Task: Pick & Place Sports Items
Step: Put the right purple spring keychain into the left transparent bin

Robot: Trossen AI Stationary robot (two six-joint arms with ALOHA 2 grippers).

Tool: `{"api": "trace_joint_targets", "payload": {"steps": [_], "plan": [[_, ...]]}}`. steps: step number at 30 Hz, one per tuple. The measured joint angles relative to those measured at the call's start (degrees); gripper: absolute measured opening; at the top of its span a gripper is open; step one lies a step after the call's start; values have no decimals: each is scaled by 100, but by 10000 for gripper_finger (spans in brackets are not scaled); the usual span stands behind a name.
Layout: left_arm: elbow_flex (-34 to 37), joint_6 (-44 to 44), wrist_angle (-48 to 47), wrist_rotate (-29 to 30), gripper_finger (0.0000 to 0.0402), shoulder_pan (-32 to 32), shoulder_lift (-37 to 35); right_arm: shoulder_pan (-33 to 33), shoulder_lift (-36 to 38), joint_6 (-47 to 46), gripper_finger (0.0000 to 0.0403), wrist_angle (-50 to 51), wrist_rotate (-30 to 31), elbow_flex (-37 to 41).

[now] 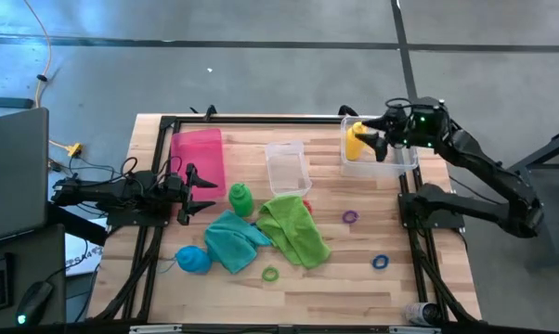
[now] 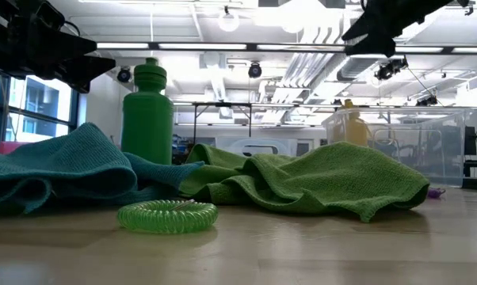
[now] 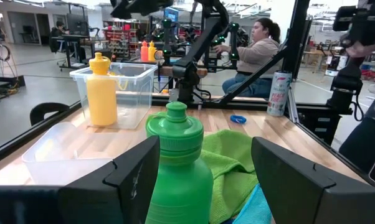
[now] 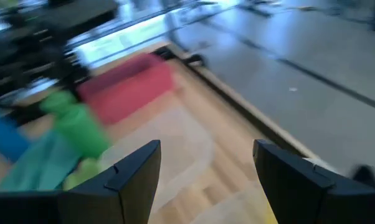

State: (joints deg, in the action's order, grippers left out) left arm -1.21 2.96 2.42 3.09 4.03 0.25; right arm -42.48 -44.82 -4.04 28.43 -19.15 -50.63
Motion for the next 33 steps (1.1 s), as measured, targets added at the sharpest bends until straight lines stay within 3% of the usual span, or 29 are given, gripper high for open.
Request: {"api": "trace_joint_targets", "payload": {"steps": [8,14,33], "plan": [[1,0,1,0,249,1,-1,17,31,248,248,674,-1040,0],[0,1,1,0,249,2,-1,491,0,16,248,1292,-1781,0],[0,1,2,0,249,0,0,3642,-188,-323,248,1784,472,2]]}}
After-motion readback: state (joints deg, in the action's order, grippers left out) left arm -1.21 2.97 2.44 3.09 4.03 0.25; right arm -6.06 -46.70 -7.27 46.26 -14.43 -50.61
